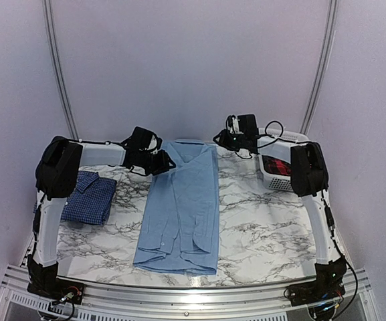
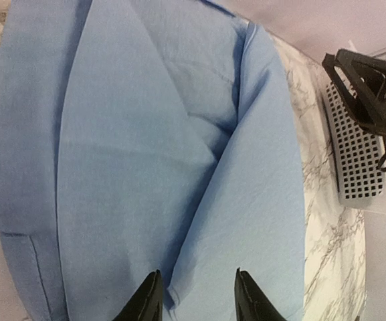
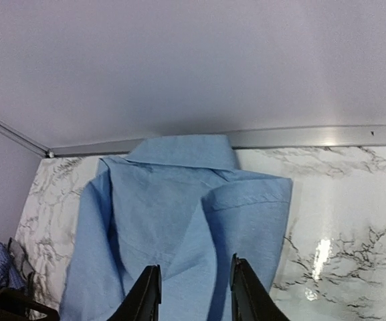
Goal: Fold and stack the long sleeve shirts
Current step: Adjust the sleeve of the rectangle-folded shirt, then smooth out the rectangle-folded shirt at the center of the board.
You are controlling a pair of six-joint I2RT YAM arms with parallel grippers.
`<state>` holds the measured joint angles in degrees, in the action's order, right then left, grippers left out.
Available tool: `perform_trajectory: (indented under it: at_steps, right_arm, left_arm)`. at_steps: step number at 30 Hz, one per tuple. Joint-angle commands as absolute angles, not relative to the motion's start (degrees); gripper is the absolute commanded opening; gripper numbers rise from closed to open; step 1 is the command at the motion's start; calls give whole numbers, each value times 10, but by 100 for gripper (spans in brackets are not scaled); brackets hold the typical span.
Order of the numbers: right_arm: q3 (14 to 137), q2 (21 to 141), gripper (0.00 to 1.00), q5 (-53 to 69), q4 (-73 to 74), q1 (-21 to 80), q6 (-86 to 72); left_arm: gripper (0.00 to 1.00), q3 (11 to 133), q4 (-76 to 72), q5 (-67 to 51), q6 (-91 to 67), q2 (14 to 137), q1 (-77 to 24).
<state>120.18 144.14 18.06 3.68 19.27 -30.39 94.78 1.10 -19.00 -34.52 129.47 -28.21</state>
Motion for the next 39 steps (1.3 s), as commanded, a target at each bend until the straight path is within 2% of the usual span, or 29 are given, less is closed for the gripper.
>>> perform_trajectory:
  at_steps: [1,3,6,17,24,29,33,39]
  right_arm:
    - [1165,1391,27,220,-17,220,-293]
    - [1166,1411,17,257,-44,227,-306]
    - [1176,1445,8,302,-79,234,-322]
    - [1298,1603,5,338,-151,223,-414]
    - [1319,1640,18,318,-175,216,-469]
    - [1331,1632,28,331,-169,218,-461]
    - [1336,1592,35,342,-132,221,-418]
    - [1284,1485,49,345,-66,237,-346]
  left_arm:
    - [35,1019,15,-198,-324,1311,-271]
    - [32,1054,14,-195,-320,1335,-267]
    - [30,1106,10,-202,-325,1378,-257]
    - [25,1211,-49,-237,-419,1529,-209]
    - [25,1126,-50,-176,-453,1494,-202]
    - [25,1062,-82,-184,-453,1458,-203]
    - [27,1076,-59,-180,-408,1435,-207]
    - [37,1068,-31,-171,-345,1352,-212]
